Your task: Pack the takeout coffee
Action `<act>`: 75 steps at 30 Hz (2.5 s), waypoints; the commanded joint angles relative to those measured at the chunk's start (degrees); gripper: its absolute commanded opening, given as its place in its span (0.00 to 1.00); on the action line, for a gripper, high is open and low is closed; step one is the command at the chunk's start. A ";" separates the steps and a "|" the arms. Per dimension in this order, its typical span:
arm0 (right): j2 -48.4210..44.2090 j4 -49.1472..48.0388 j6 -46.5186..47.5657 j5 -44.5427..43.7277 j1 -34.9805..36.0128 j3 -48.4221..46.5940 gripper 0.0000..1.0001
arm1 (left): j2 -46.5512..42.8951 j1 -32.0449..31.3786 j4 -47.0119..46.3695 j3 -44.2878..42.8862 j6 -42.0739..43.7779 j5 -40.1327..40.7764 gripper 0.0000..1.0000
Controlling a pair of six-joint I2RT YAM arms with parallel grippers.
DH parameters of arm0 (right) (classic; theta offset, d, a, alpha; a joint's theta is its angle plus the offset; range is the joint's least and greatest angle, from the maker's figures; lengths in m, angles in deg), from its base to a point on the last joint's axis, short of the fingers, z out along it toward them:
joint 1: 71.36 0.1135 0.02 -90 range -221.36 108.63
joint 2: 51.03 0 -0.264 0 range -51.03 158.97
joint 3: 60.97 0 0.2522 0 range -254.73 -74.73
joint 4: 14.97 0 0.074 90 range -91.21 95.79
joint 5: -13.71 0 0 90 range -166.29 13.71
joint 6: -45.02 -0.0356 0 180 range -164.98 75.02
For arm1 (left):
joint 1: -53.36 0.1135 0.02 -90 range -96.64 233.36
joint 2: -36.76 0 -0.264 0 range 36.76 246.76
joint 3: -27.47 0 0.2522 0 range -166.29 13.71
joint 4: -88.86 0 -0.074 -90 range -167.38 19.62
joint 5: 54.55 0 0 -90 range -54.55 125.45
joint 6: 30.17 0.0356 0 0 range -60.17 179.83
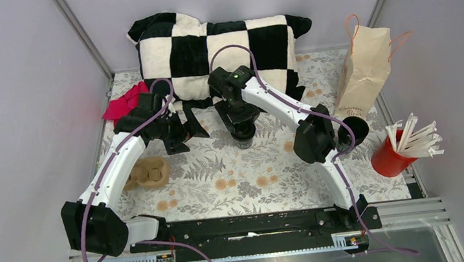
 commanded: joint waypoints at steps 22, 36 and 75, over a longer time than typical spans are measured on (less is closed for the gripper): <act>0.91 7.89 -1.05 2.29 -0.46 -13.09 0.95 | -0.94 -0.08 -0.89 -1.63 1.18 -1.48 0.99; -18.42 -15.22 -6.00 29.04 -12.21 17.92 0.87 | 5.25 -3.51 -18.06 1.68 -6.94 -11.97 0.94; -21.29 -39.82 -16.06 43.20 -19.49 44.17 0.70 | 32.33 -9.74 -20.33 -16.35 -3.13 -8.90 0.55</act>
